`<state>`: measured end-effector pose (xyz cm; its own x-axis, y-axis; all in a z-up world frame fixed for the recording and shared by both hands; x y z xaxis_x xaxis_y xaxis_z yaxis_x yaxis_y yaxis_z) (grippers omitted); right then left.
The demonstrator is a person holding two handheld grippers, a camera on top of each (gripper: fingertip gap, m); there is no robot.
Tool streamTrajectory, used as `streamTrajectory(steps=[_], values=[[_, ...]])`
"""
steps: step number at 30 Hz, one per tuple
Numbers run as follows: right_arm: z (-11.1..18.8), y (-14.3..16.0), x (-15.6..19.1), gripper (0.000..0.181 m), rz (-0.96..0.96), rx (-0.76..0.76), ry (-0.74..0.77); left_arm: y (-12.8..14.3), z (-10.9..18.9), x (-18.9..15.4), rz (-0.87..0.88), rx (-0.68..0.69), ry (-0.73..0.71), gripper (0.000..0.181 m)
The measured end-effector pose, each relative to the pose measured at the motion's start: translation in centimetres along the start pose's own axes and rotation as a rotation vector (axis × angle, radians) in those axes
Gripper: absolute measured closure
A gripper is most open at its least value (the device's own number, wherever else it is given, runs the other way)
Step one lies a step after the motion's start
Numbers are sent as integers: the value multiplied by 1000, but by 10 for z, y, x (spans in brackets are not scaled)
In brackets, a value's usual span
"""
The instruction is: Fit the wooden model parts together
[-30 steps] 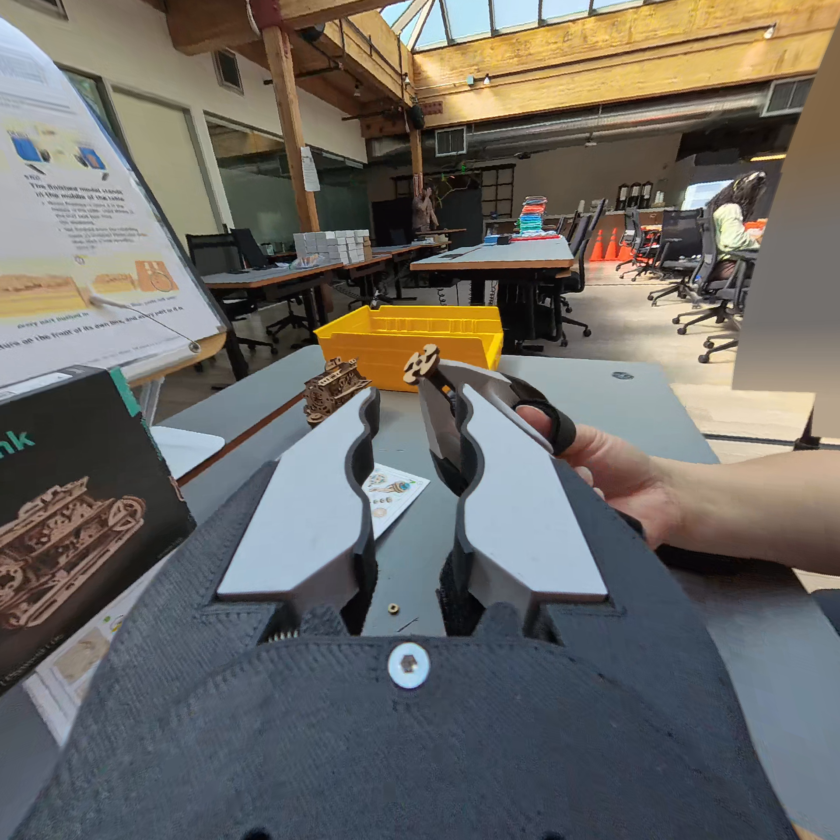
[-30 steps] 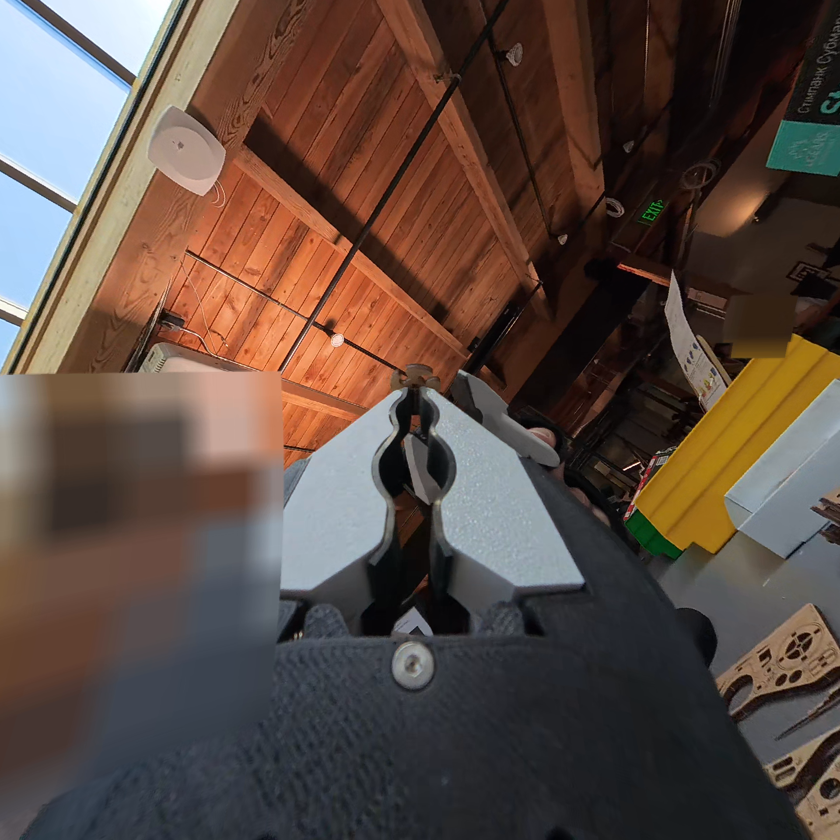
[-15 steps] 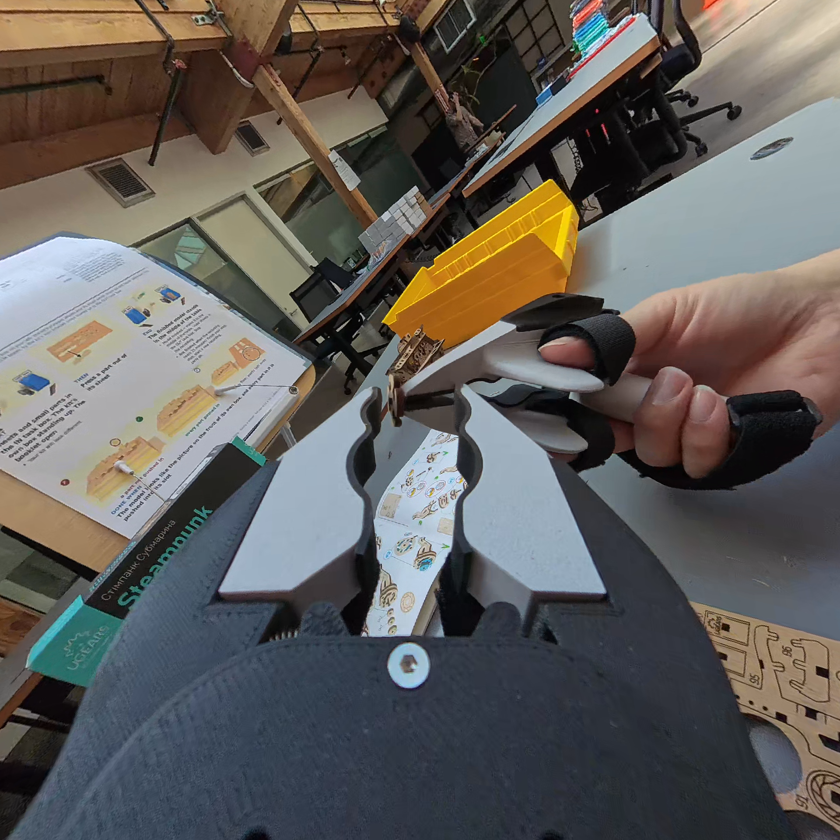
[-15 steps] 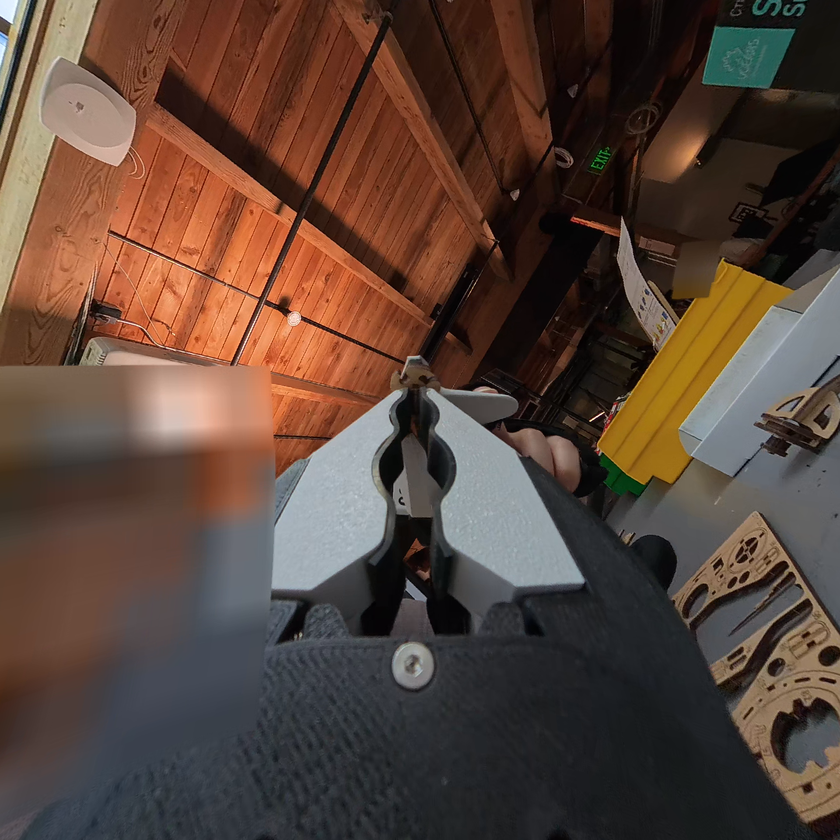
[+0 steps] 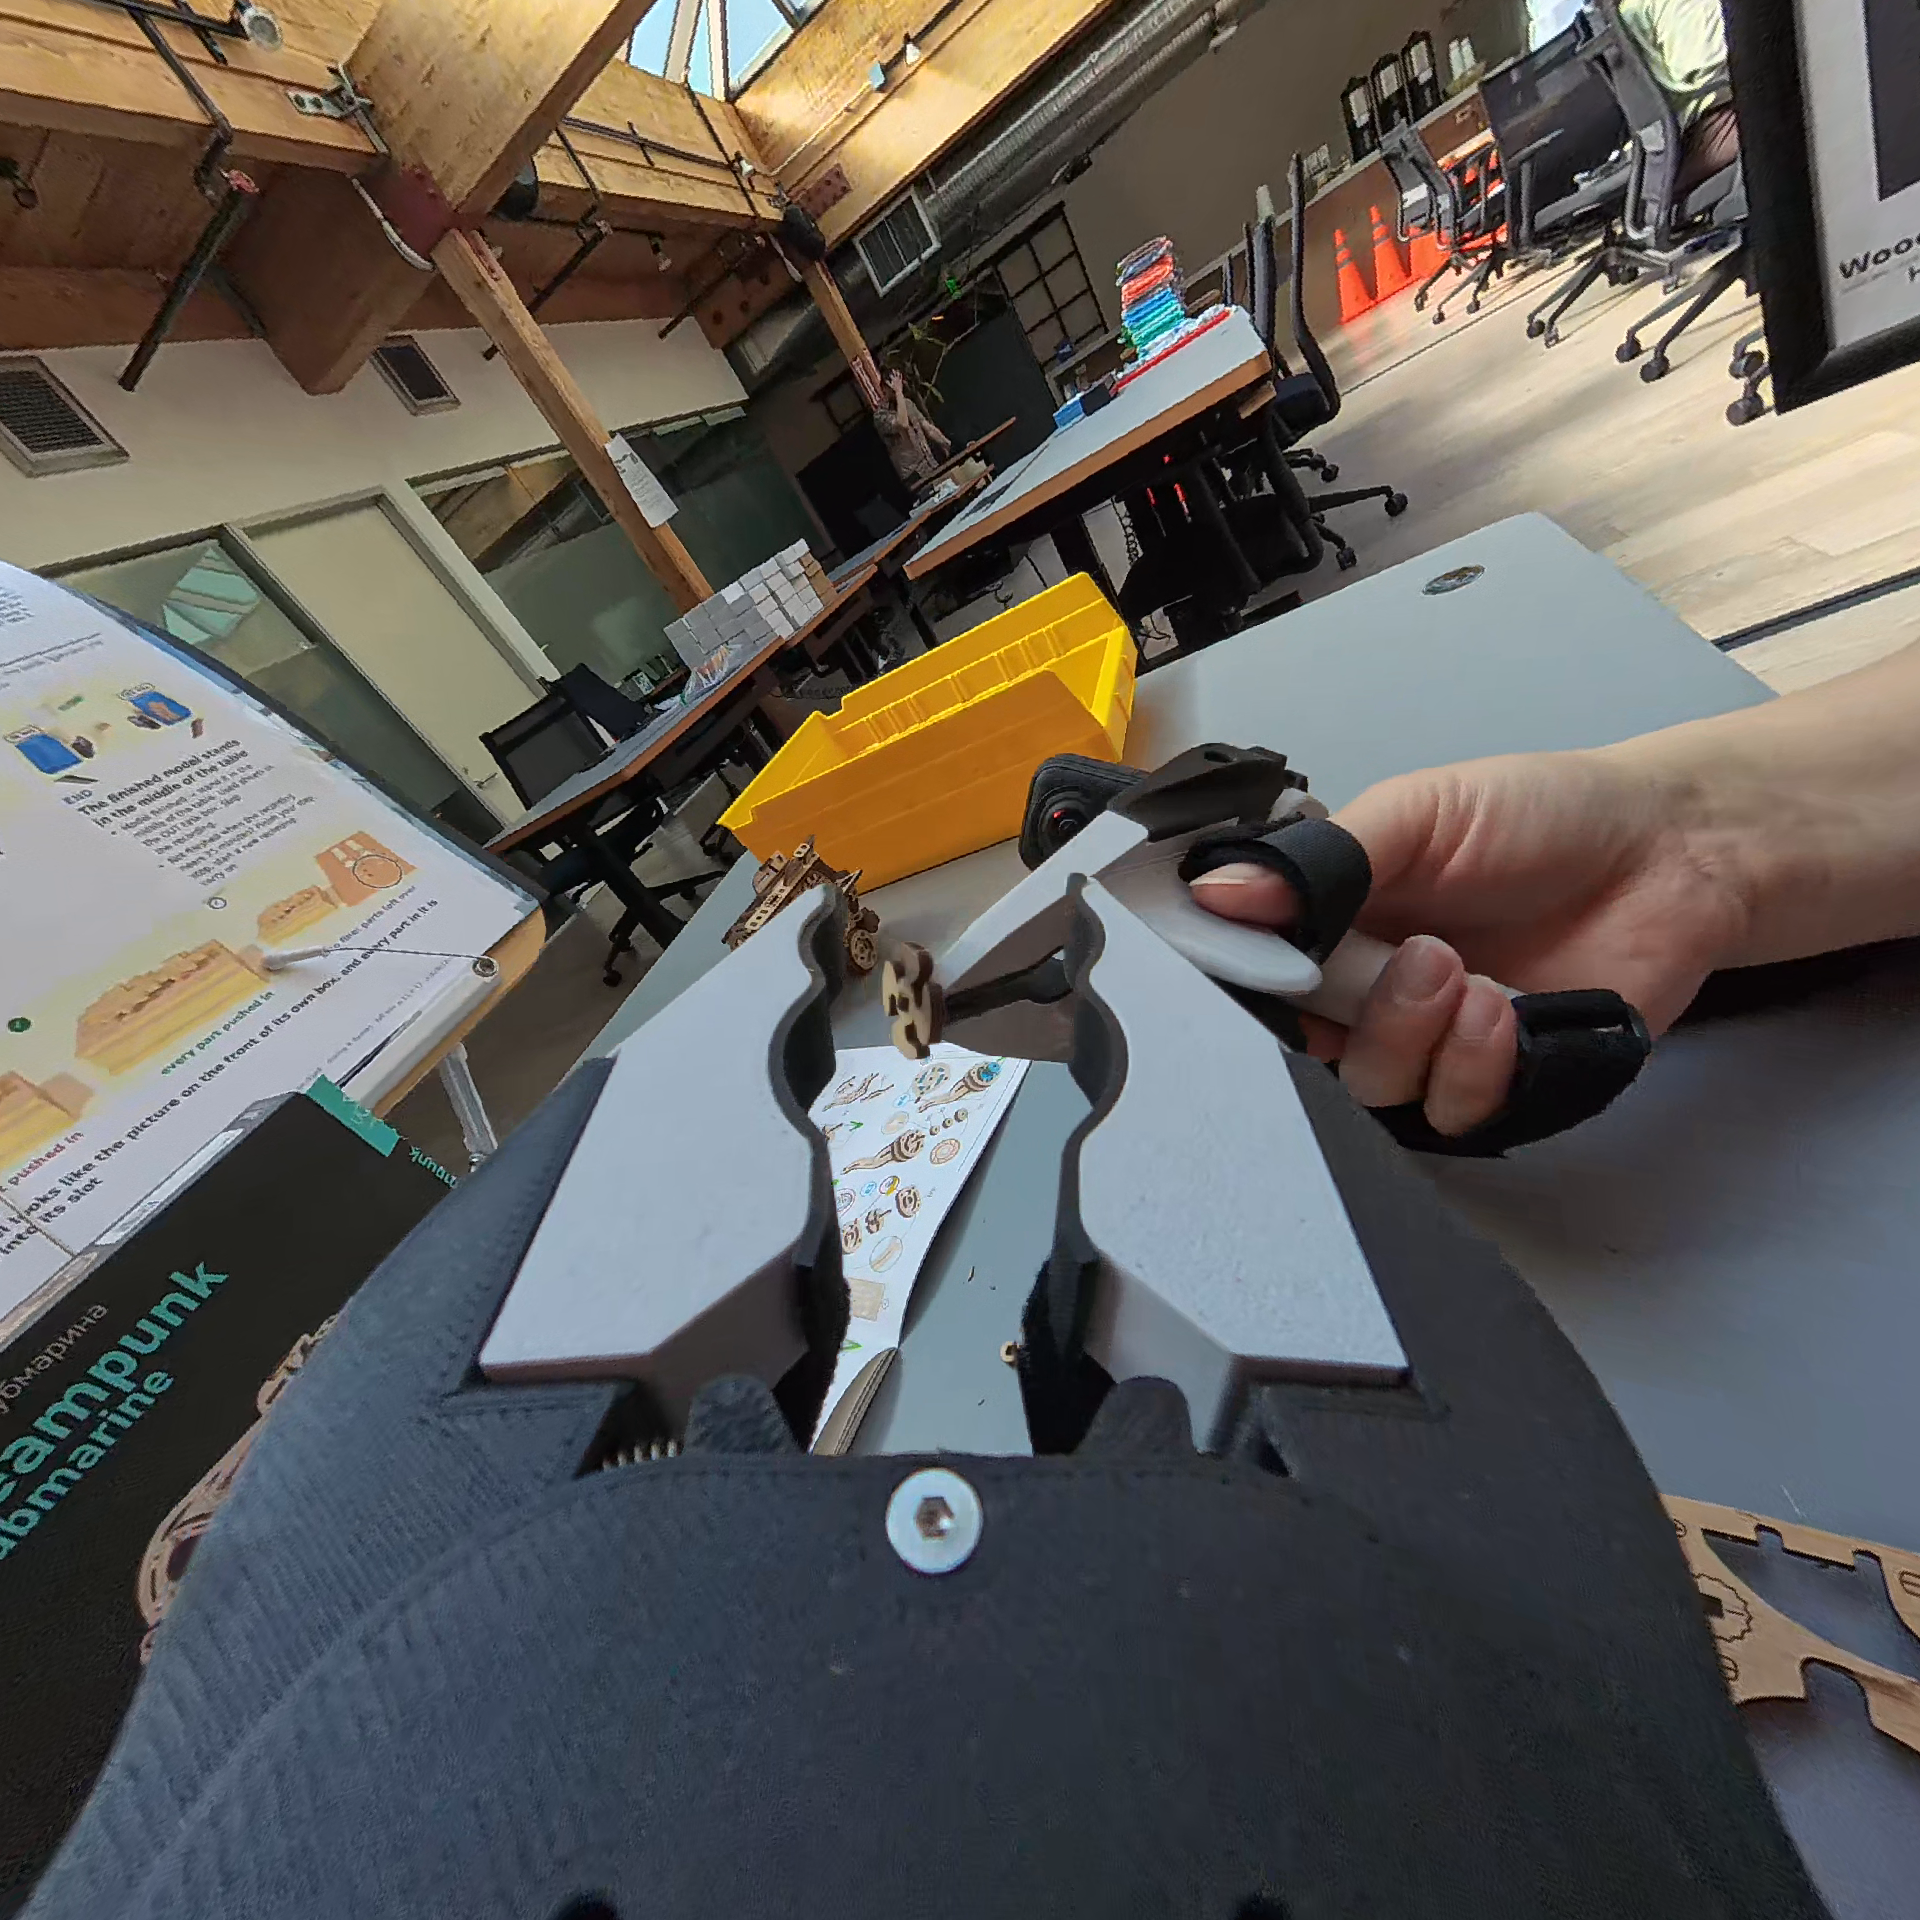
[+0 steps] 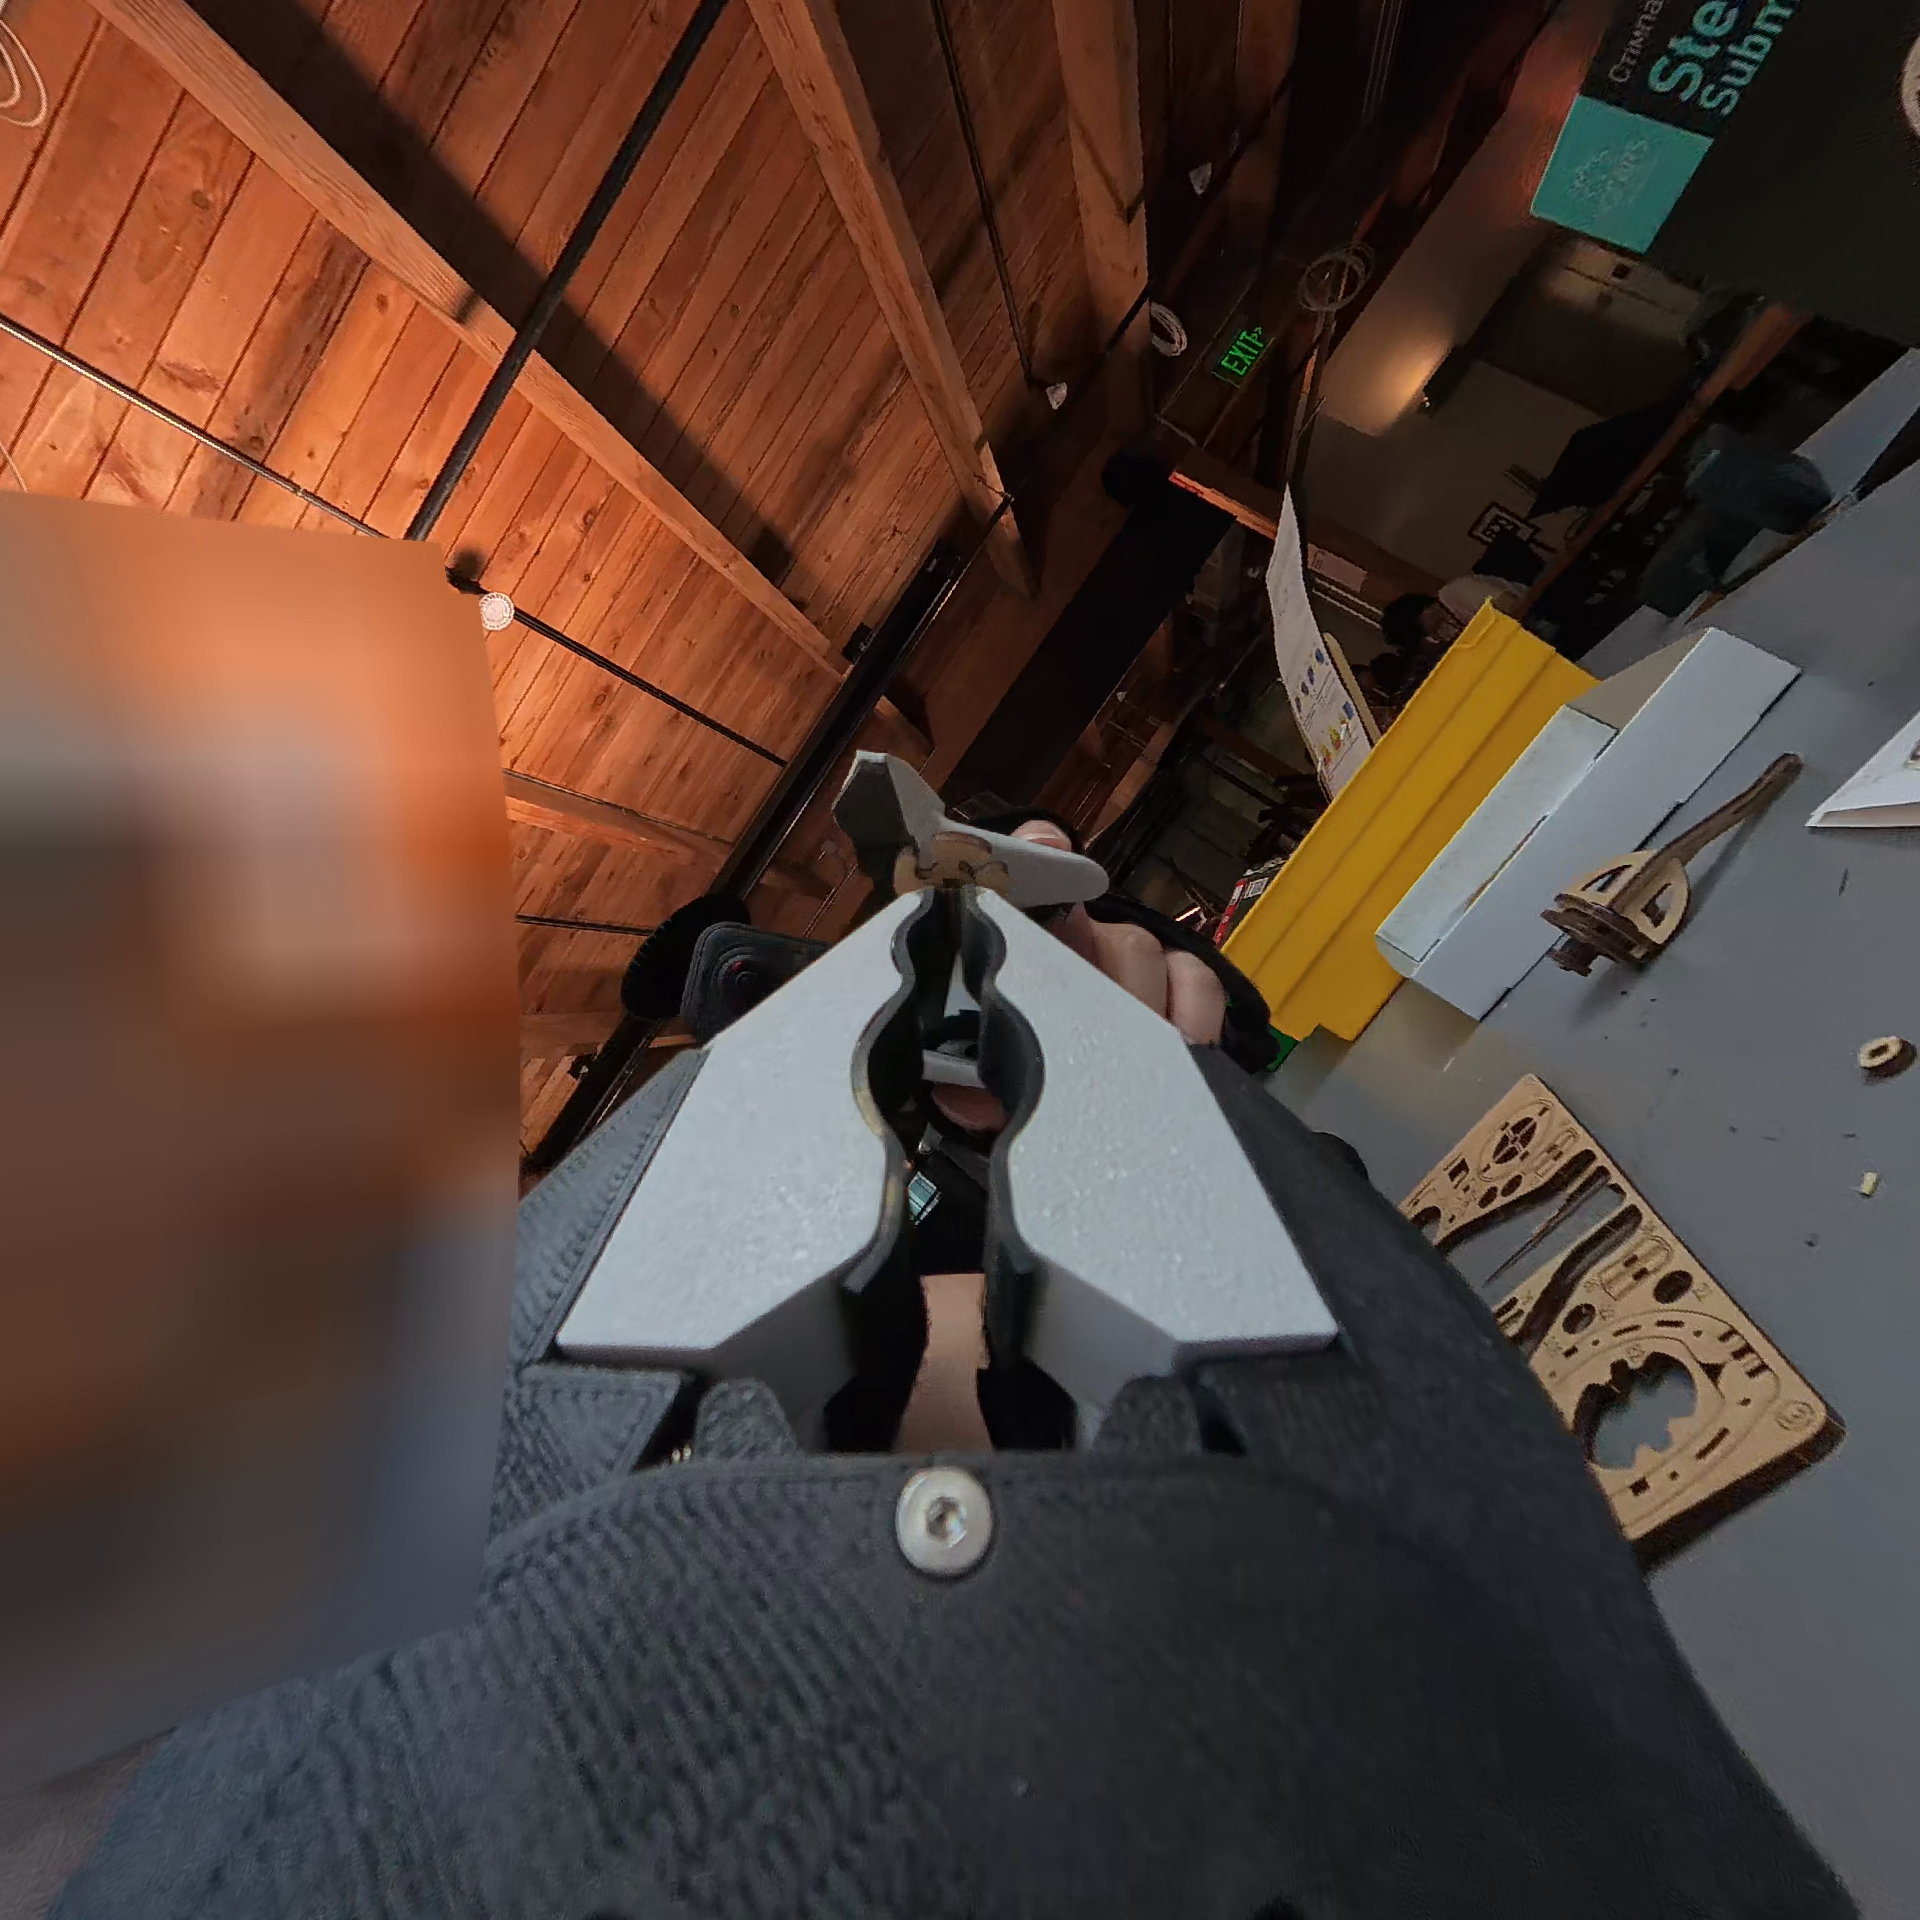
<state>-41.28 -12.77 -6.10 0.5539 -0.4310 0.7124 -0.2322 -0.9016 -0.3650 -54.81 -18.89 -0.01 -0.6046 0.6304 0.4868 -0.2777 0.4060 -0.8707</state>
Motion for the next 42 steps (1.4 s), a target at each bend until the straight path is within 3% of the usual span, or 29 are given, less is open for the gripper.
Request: streamTrajectory(steps=[5, 13, 19, 22, 29, 42], values=[[-2, 1, 3, 180, 12, 39, 13, -2, 7, 9, 27, -31, 56, 151], [0, -2, 3, 180, -13, 35, 6, -3, 10, 15, 20, -17, 55, 146], [2, -2, -3, 179, -62, -38, -16, 3, -3, 0, -98, 57, -100, 134], [3, -1, -6, 180, -96, -71, -31, 6, -5, -10, -226, 70, -152, 140], [2, 1, -12, 179, -179, -161, -74, 8, -9, -13, -287, 117, -201, 138], [-3, -2, -13, 179, -232, -205, -136, 5, -7, -6, -178, 97, -208, 145]])
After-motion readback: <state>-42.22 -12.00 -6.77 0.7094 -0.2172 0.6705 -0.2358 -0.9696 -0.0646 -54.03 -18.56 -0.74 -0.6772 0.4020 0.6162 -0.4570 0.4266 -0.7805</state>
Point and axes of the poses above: each gripper's, where its closed fingertips meet, z back along the fingers, y out of its underside, x = y × z across the jaws, the point moved 10 cm from there along z, back along the fingers, and after that the axes turned 6 degrees about -y, right-handed, at the moved point
